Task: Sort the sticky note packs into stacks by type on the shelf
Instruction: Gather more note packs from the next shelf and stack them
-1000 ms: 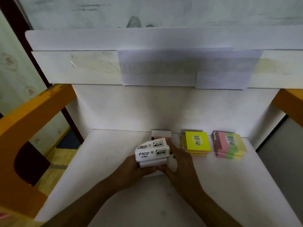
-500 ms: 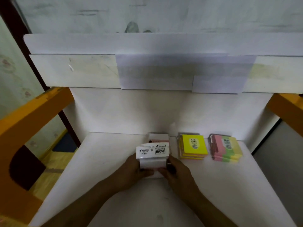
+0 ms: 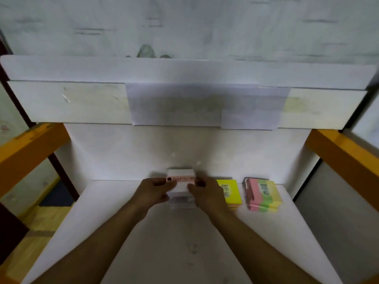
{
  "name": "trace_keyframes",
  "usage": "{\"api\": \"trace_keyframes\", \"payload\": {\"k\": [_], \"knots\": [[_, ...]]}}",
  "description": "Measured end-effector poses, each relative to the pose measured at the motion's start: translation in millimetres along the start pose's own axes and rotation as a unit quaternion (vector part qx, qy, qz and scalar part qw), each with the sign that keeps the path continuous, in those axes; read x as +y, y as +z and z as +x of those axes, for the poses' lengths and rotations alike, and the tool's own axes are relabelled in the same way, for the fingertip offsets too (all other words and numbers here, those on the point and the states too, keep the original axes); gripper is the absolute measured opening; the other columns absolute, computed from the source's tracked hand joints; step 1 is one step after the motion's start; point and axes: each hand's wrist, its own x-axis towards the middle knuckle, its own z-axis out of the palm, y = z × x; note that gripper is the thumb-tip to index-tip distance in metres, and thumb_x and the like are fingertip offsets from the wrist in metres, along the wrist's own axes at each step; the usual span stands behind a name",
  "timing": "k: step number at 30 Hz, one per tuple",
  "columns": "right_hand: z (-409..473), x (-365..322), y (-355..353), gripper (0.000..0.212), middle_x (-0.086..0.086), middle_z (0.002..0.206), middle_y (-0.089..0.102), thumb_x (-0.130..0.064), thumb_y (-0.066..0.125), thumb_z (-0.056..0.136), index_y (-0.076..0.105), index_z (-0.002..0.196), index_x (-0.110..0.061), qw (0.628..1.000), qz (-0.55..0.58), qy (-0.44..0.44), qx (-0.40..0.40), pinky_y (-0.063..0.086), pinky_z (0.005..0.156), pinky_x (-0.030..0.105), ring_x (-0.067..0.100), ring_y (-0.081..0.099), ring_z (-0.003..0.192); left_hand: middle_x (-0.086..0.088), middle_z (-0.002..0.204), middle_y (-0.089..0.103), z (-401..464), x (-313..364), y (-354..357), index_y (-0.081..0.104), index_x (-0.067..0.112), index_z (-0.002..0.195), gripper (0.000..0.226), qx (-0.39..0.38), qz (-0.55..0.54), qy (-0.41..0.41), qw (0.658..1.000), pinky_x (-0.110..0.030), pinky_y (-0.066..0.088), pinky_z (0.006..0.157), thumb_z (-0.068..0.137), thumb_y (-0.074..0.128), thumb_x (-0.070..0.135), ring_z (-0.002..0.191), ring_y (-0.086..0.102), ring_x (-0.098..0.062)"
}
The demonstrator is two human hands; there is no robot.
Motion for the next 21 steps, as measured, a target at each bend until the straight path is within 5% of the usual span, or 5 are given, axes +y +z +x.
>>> {"api": "trace_keyframes", "payload": {"k": [5, 11, 15, 18, 21], "knots": [[-9.6, 6.3, 2.2, 0.053, 0.003, 0.122, 0.062, -0.024, 0.068, 0.082, 0.051, 0.133, -0.018, 0.997, -0.064, -0.029, -0.011, 0.043, 0.092, 0.023, 0.019, 0.061, 0.111, -0.006, 0.093, 0.071, 1.3, -4.3, 3.8, 0.067, 0.022, 0.1, 0.013, -0.001, 0.044, -0.021, 0.999, -0.024, 0.053, 0.07, 0.09, 0.065, 0.031, 0.084, 0.064, -0.019], [-15.1, 1.7, -1.2, 0.056, 0.009, 0.127, 0.055, -0.027, 0.061, 0.086, 0.041, 0.137, -0.015, 0.992, -0.11, -0.017, -0.059, 0.035, 0.085, 0.019, 0.024, 0.052, 0.12, 0.0, 0.107, 0.065, -6.2, -8.3, 6.6, 0.054, 0.025, 0.13, 0.034, -0.058, 0.094, -0.014, 0.994, -0.022, 0.047, 0.071, 0.097, 0.052, 0.032, 0.091, 0.059, -0.014], [-30.9, -7.2, -19.0, 0.063, 0.004, 0.15, 0.037, -0.033, 0.059, 0.089, 0.035, 0.144, -0.015, 0.981, -0.153, -0.055, -0.11, 0.025, 0.106, 0.02, 0.02, 0.034, 0.137, -0.012, 0.127, 0.058, -9.6, -14.1, 4.1, 0.049, 0.017, 0.136, 0.046, 0.059, 0.166, 0.022, 0.984, -0.028, 0.047, 0.075, 0.094, 0.057, 0.034, 0.094, 0.056, -0.019], [-45.8, -17.3, -49.2, 0.048, 0.001, 0.135, 0.054, -0.027, 0.064, 0.088, 0.053, 0.133, -0.016, 0.987, -0.108, -0.084, -0.083, 0.036, 0.099, 0.016, 0.014, 0.052, 0.121, -0.01, 0.11, 0.063, -15.0, -3.8, 1.8, 0.061, 0.018, 0.116, 0.024, 0.13, 0.197, 0.153, 0.96, -0.021, 0.042, 0.06, 0.093, 0.059, 0.025, 0.078, 0.057, -0.012], [-49.4, -20.9, -85.2, 0.03, -0.005, 0.116, 0.067, -0.022, 0.065, 0.088, 0.065, 0.118, -0.02, 0.992, -0.035, -0.094, -0.072, 0.047, 0.083, 0.016, 0.005, 0.064, 0.093, 0.003, 0.096, 0.067, -24.3, 19.1, 16.8, 0.064, 0.027, 0.106, 0.014, 0.058, 0.18, 0.203, 0.961, -0.025, 0.049, 0.068, 0.094, 0.058, 0.021, 0.084, 0.065, -0.014]]}}
